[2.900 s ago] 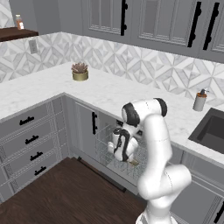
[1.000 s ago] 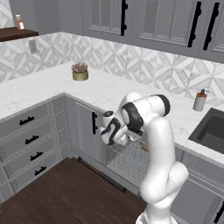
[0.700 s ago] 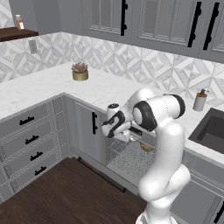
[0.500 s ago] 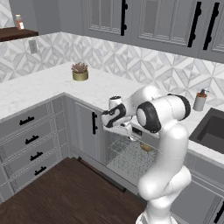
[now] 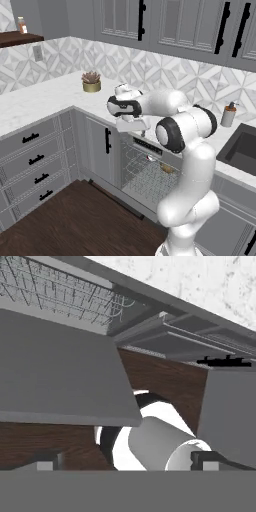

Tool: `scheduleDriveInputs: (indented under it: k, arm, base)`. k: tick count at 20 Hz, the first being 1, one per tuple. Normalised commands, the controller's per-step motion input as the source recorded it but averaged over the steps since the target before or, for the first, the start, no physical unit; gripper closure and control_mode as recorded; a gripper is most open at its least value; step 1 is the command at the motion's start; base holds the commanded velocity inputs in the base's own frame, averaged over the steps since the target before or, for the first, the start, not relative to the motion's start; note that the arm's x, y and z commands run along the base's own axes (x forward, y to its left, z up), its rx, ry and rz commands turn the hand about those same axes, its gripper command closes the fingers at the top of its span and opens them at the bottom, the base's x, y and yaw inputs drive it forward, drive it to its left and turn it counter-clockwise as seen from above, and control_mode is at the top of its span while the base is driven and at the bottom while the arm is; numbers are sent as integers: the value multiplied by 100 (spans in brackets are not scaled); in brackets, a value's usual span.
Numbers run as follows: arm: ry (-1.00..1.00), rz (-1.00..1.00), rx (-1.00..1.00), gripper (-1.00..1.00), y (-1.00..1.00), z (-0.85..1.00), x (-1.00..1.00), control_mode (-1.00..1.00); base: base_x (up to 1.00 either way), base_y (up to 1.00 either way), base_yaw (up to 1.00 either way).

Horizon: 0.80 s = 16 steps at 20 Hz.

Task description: Pick up the cup and bowl from the counter, place them in the dishwasher, and close the dishwasher door.

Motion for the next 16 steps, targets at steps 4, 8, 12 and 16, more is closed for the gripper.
scheduleDriveInputs:
  k: [4, 8, 12, 16]
  arm:
    - [-82, 1, 3, -100, -4, 72, -100, -100]
    - [-64, 0, 9, -100, -1, 38, -98, -100]
    - [-9, 0, 3, -100, 0, 3, -24, -100]
    - [0, 0, -4, -100, 16, 4, 0, -100]
  base:
    - [0, 0, 0]
    - [0, 0, 0]
    - [0, 0, 0]
    - [0, 0, 0]
